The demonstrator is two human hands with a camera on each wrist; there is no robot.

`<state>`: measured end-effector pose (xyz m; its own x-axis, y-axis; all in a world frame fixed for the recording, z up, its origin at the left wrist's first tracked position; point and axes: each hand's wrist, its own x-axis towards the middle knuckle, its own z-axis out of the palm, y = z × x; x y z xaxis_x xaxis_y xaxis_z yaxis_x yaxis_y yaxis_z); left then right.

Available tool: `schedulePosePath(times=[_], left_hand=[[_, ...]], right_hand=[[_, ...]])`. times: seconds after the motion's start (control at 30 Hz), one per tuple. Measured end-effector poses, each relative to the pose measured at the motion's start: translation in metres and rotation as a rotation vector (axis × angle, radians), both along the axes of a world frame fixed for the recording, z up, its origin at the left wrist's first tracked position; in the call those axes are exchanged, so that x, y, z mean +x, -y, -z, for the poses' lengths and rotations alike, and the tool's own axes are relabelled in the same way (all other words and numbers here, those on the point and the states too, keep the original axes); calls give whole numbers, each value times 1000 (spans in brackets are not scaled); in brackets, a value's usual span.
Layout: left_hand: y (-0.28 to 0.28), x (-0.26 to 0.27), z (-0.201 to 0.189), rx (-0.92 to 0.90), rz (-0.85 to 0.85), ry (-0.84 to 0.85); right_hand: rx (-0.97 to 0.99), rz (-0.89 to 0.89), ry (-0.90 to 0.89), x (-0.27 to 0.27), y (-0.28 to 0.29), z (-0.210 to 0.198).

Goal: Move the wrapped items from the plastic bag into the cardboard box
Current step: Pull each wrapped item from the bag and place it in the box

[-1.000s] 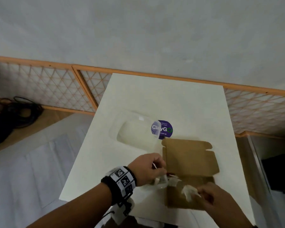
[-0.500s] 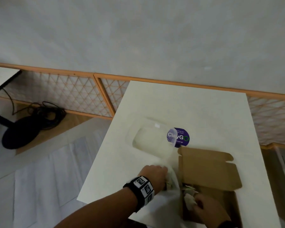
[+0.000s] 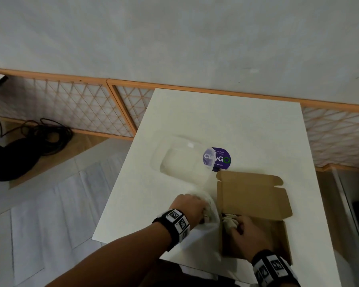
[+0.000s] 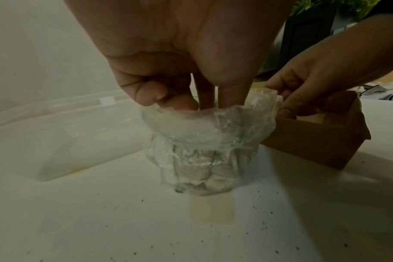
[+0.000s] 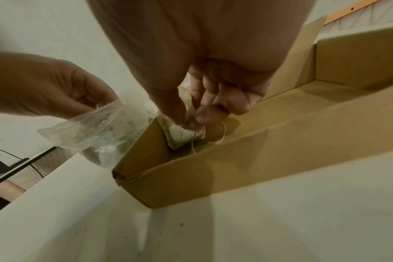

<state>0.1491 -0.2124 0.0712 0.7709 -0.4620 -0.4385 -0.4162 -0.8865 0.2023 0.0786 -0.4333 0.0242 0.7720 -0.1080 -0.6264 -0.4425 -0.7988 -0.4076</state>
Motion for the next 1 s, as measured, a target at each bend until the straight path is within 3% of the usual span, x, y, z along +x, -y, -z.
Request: schedulePosePath(times=[0.2, 0.33, 0.6, 0.83, 1.0], left_hand=[[0, 1, 1, -22, -29, -14], [-3, 0, -3, -73, -84, -53], [-5, 0, -21, -76, -115, -107], [-5, -3, -51, -206, -129, -110], [-5, -1, -75, -323, -163, -207]], right_hand=[[38, -45, 22, 0, -1, 0], [25, 15, 10, 2, -1, 2], [-14, 118, 138, 3, -13, -58], [104, -70, 178, 16, -34, -90], [400, -96, 214, 20, -55, -92]])
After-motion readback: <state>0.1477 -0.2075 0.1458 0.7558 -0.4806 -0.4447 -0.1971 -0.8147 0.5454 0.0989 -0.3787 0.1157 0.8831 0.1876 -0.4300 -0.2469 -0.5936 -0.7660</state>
